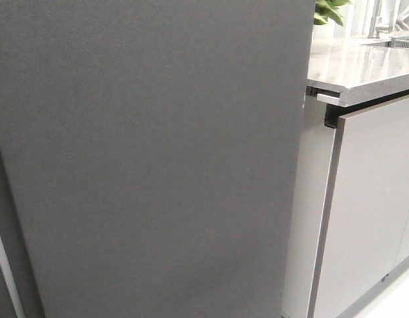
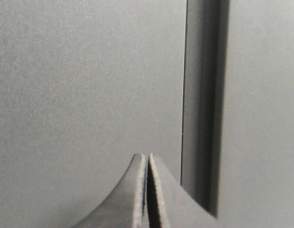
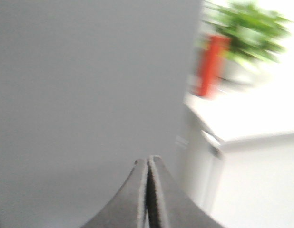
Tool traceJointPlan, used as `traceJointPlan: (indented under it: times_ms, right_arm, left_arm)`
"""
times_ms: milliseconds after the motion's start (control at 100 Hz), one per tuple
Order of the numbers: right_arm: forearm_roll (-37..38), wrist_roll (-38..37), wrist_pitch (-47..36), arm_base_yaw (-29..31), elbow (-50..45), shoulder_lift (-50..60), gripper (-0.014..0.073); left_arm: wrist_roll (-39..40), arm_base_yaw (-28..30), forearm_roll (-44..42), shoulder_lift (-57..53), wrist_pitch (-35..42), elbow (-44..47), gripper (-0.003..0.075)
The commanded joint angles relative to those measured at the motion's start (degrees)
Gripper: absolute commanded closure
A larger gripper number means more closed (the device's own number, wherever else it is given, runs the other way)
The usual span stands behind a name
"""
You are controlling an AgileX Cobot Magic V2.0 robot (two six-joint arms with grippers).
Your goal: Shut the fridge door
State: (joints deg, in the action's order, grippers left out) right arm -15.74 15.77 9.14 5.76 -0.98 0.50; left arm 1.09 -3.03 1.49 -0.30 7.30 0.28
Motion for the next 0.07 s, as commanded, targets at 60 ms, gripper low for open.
traceJointPlan:
  times_ms: [60]
  right_arm:
    - [-0.1, 0.1, -3.8, 0.4, -1.1, 1.1, 0.0638]
  left_arm:
    - [0.2, 0.3, 0.2, -0.6, 4.2, 2.0, 0.0740]
